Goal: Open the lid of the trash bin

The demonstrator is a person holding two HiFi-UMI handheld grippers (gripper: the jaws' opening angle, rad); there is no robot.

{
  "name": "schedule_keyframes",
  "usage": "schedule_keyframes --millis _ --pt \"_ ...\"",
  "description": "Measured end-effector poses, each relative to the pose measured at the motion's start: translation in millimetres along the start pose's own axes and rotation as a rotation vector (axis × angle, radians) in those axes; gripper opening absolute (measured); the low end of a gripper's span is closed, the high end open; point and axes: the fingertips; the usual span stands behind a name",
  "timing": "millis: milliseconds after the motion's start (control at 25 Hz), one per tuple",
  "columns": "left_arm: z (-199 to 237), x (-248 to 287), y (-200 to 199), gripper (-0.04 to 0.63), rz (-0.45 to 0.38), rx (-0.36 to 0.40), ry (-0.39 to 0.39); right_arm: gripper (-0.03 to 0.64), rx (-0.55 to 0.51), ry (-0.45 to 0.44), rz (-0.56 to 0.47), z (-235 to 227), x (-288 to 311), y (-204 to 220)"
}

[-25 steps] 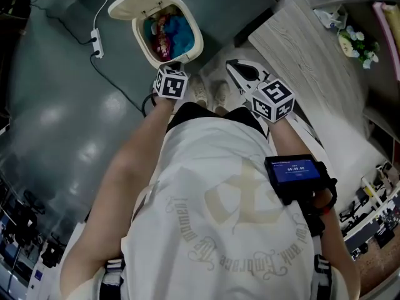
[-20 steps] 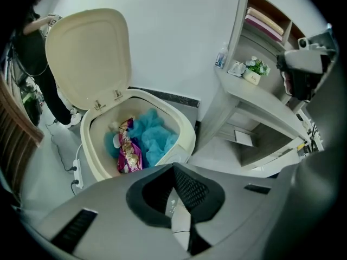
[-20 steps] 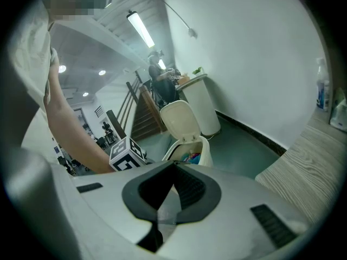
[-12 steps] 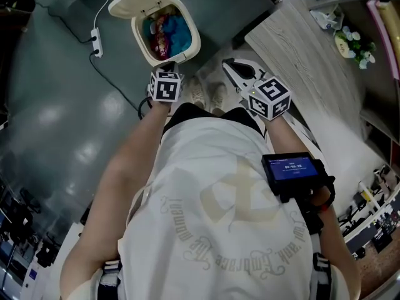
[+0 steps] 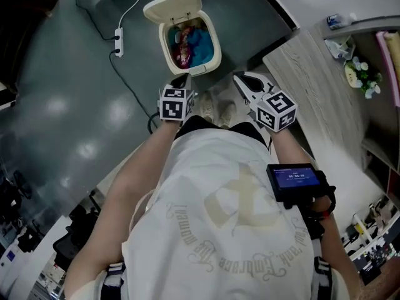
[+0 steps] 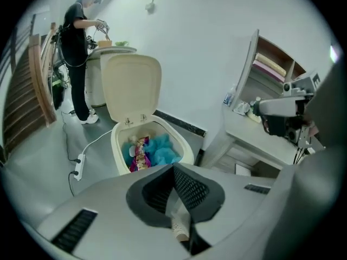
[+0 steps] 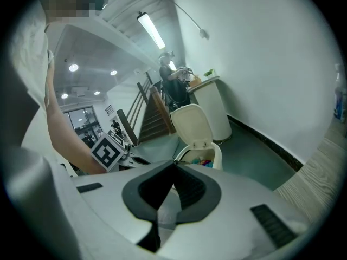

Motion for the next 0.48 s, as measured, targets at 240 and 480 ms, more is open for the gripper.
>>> schedule_keyframes --millis 240,480 --pt "10 -39 -6 0.012 -0.093 -0.075 -0.022 0.005 -0.035 -0.030 0.003 19 9 -4" --pt "23 -79 -14 0.012 -0.211 -0.150 -0.046 0.005 -0.082 -0.069 -0.001 38 19 -19"
Point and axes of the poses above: the fingertips, and each gripper's own axes: x forward along the fingers, z to its left, y out of its underside, and after that the axes turned 11 degrees about x, right-handed
